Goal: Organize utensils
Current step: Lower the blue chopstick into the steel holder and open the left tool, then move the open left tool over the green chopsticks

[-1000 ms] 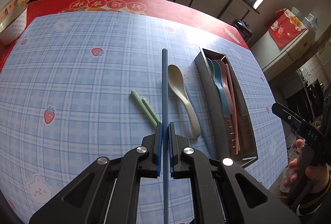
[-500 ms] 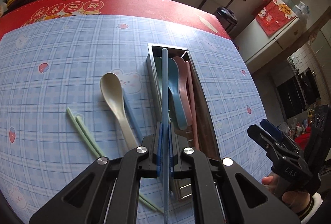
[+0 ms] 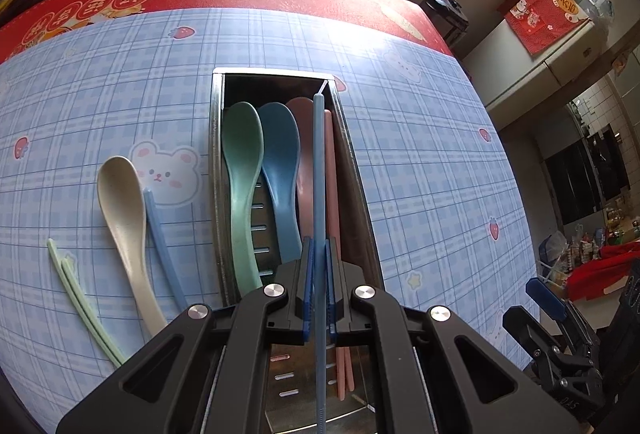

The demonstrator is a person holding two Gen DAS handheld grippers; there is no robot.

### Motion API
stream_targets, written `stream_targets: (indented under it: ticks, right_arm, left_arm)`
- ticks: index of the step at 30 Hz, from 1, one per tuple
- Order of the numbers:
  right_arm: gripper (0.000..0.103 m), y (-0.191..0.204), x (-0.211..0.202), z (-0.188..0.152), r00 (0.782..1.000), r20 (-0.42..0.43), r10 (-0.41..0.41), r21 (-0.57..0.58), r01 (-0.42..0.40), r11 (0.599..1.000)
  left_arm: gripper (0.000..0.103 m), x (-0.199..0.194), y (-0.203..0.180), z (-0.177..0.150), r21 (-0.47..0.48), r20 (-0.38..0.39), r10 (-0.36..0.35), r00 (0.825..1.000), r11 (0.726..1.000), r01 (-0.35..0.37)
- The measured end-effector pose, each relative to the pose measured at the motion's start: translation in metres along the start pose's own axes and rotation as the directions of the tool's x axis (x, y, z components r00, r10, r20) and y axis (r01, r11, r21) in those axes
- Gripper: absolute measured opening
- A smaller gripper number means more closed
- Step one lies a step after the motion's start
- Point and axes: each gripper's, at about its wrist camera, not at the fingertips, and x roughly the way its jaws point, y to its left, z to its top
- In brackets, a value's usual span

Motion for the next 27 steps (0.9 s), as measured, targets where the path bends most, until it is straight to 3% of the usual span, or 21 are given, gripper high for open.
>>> stream_targets:
  ticks: [11, 18, 20, 25, 27]
  right_arm:
    - [0.087, -0.011, 0.001, -0.001, 1.000, -0.011, -0.012, 0.027, 0.012, 1.000]
    - [0.087, -0.004, 0.001, 0.000, 1.000, -0.011, -0.004, 0.036, 0.005, 0.999]
    - [0.087, 0.001, -0.001, 0.001, 1.000, -0.001, -0.010, 0.035, 0.010, 0.999]
    - [0.087, 0.012, -0.002, 0.004, 1.000, 0.022, -0.009, 0.041, 0.008, 0.999]
    - [0.087, 0.019, -0.002, 0.005, 1.000, 0.025, 0.003, 0.041, -0.004, 0.999]
  left_arm:
    - [0.006, 0.024, -0.007, -0.007, 0.017, -0.064, 0.009, 0.998, 1.000, -0.008]
    - [0.007, 0.002, -0.005, -0.003, 0.048, -0.017, -0.020, 1.000, 0.999, 0.020]
    - [0.011, -0.012, 0.001, -0.004, 0.053, 0.012, -0.021, 1.000, 0.998, 0.021]
    - [0.032, -0.049, 0.027, -0.013, 0.050, 0.082, -0.006, 0.997, 0.999, 0.002]
    - [0.033, -0.062, 0.040, -0.021, 0.049, 0.103, 0.005, 0.995, 0.999, -0.010]
